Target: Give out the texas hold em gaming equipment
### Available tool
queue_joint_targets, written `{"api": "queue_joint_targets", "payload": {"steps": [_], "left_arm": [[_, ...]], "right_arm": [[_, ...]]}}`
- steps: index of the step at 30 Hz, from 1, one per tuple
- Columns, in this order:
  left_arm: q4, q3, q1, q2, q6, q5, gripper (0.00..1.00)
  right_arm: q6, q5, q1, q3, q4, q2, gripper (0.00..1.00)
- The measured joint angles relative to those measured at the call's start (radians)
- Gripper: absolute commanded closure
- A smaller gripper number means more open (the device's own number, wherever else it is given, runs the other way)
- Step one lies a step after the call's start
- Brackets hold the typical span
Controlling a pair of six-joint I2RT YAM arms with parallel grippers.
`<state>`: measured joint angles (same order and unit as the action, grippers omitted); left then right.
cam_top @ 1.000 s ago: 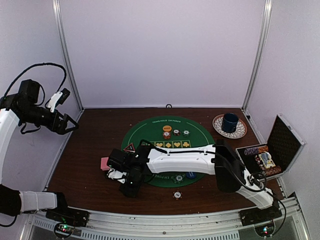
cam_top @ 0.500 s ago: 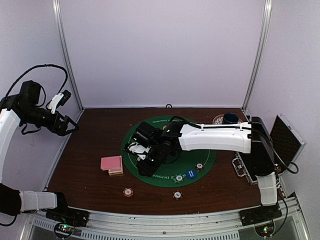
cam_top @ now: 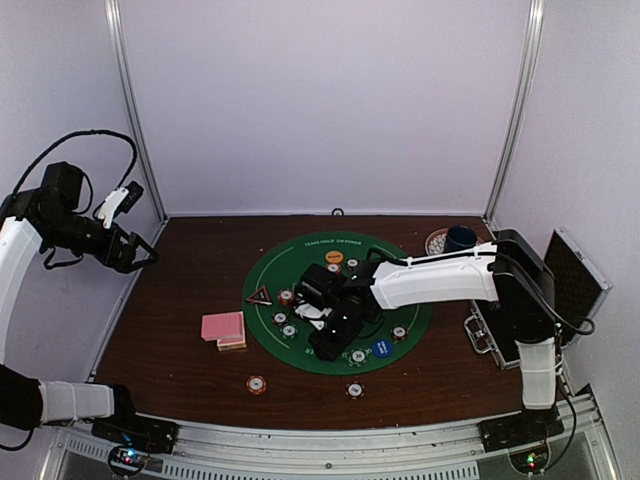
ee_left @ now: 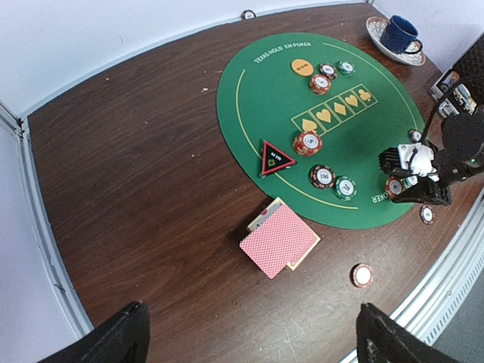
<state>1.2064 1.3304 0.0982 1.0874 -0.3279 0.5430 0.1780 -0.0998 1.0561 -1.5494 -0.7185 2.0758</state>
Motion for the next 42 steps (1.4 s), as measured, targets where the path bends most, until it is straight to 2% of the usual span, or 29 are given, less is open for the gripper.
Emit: {"api": "queue_joint_targets", "payload": {"steps": [11,12,13,15,16,20,30,33,37,42], "left_arm": [[0.000,0.000,0.000,0.003,-0.004,0.005,0.02],[0.000,0.000,0.000,0.005,-0.005,0.005,0.03],[0.000,0.000,0.000,0.006,-0.006,0.006,0.02],[0.000,-0.001,0.000,0.008,-0.011,0.010,0.02],[0.000,-0.003,0.000,0.009,-0.015,0.011,0.03],[0.000,-0.023,0.000,0.010,-0.032,0.016,0.02],[0.021,-0.063,0.000,0.053,-0.148,0.028,0.02],[0.026,-0.064,0.000,0.097,-0.201,0.030,0.02],[0.026,-0.065,-0.001,0.167,-0.276,0.030,0.02],[0.015,-0.072,-0.041,0.230,-0.356,-0.002,0.02]], "right_arm": [[0.013,0.005,0.003,0.053,0.020,-0.002,0.87],[0.013,0.005,0.003,0.056,0.022,-0.003,0.85],[0.013,0.005,0.003,0.058,0.024,-0.004,0.78],[0.013,0.006,0.003,0.061,0.027,-0.005,0.54],[0.013,0.007,0.003,0.062,0.029,-0.006,0.46],[0.013,0.011,0.003,0.063,0.029,-0.006,0.28],[0.022,0.033,0.003,0.039,-0.012,-0.034,0.14],[0.029,0.053,0.003,0.007,-0.031,-0.065,0.01],[0.042,0.099,0.003,-0.027,-0.048,-0.137,0.01],[0.142,0.188,-0.025,-0.047,-0.072,-0.234,0.01]]}}
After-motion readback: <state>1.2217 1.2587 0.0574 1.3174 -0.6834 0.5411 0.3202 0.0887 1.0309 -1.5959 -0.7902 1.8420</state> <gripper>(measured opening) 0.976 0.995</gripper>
